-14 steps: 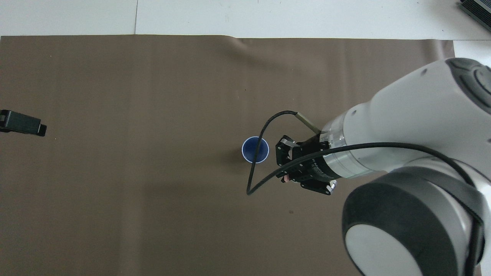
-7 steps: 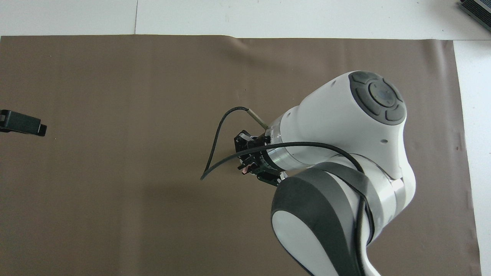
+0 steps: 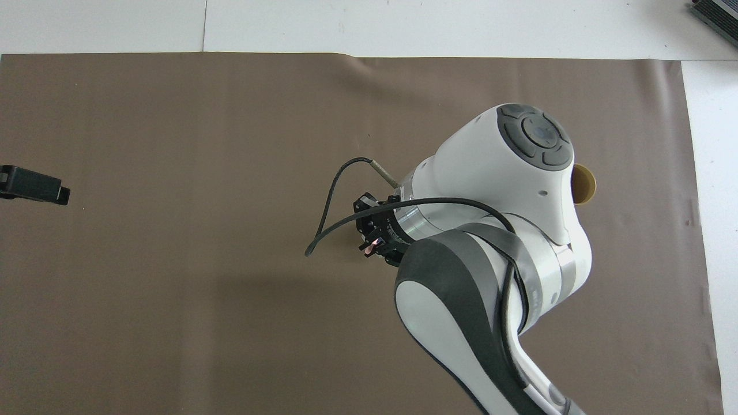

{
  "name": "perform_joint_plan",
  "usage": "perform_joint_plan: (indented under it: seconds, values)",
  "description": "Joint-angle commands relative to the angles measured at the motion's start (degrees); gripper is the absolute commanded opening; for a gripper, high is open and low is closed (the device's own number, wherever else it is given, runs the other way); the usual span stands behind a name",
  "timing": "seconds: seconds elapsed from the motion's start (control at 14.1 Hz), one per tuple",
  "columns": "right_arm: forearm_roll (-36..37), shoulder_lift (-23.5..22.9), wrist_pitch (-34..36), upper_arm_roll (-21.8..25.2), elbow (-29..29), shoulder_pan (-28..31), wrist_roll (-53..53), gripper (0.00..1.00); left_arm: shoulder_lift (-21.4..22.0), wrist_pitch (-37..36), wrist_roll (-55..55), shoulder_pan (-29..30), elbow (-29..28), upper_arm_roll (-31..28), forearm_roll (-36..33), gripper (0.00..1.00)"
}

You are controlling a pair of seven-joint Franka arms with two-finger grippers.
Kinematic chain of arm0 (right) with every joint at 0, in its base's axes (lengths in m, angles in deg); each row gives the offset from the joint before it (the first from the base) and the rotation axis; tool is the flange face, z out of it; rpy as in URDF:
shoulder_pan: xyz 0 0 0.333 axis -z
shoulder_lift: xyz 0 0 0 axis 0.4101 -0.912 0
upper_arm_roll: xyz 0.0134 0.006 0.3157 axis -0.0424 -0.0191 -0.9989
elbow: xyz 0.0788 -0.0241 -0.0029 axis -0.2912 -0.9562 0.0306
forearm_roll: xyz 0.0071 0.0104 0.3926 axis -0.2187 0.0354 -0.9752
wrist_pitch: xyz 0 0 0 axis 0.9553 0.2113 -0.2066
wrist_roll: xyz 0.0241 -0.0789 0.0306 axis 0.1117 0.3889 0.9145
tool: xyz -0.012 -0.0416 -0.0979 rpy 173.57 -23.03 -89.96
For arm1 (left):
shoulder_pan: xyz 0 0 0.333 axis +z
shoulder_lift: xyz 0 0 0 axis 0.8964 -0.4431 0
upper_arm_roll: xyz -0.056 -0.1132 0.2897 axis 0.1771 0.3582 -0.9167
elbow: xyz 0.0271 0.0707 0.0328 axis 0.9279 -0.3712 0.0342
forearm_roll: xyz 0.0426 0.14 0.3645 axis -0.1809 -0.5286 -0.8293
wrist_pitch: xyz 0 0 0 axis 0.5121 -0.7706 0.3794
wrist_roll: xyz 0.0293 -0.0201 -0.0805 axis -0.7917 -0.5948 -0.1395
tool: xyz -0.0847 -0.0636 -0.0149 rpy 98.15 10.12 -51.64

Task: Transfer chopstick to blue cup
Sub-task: 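Carry the chopstick over the blue cup and lower it inside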

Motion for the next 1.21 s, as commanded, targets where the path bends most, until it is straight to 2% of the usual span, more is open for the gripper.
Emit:
perform_joint_plan:
  seconds: [0.0, 0.14, 0.21, 0.28, 0.35, 0.43, 0.57, 0.64, 0.85, 1.13]
  values:
    - [-2.1, -0.9, -0.9, -0.3, -1.6, 1.1, 2.1, 0.00, 1.3, -0.5, 0.7, 0.8, -1.3, 0.6, -0.9, 1.00]
    - [-2.1, -1.3, -1.0, -0.3, -2.5, 2.1, 4.0, 0.00, 1.4, -0.5, 0.7, 0.8, -1.3, 0.7, -0.9, 1.00]
    - [-2.1, -1.1, -0.9, -0.3, -2.8, 2.2, 4.7, 0.17, 1.3, -0.4, 0.7, 0.8, -1.3, 0.6, -0.9, 1.00]
    - [-2.1, -1.0, -1.0, -0.3, -3.0, 2.2, 4.7, 0.47, 1.4, -0.5, 0.7, 0.8, -1.3, 0.6, -0.9, 1.00]
    - [-2.1, -0.9, -1.0, -0.3, -3.1, 2.1, 4.8, 0.71, 1.3, -0.5, 0.7, 0.8, -1.3, 0.6, -0.9, 1.00]
    - [-2.1, -0.9, -1.1, -0.3, -3.1, 2.0, 4.8, 1.00, 1.4, -0.5, 0.7, 0.8, -1.3, 0.7, -0.9, 1.00]
    - [-0.4, -0.6, -1.1, -0.1, -1.9, 1.8, 5.9, 1.00, 1.4, -0.5, 0.7, 0.8, -1.3, 0.6, -0.9, 1.00]
    - [2.6, -0.1, -1.0, 0.0, -1.2, 1.8, 8.4, 1.00, 1.4, -0.5, 0.7, 0.8, -1.3, 0.7, -0.9, 1.00]
    - [20.2, 2.9, -1.3, 0.0, -0.4, 2.3, 19.1, 1.00, 1.4, -0.5, 0.7, 0.8, -1.3, 0.7, -0.9, 1.00]
    - [27.3, 6.8, -1.2, 0.5, -0.4, 5.8, 32.0, 1.00, 1.4, -0.4, 0.7, 0.8, -1.3, 0.6, -0.9, 1.00]
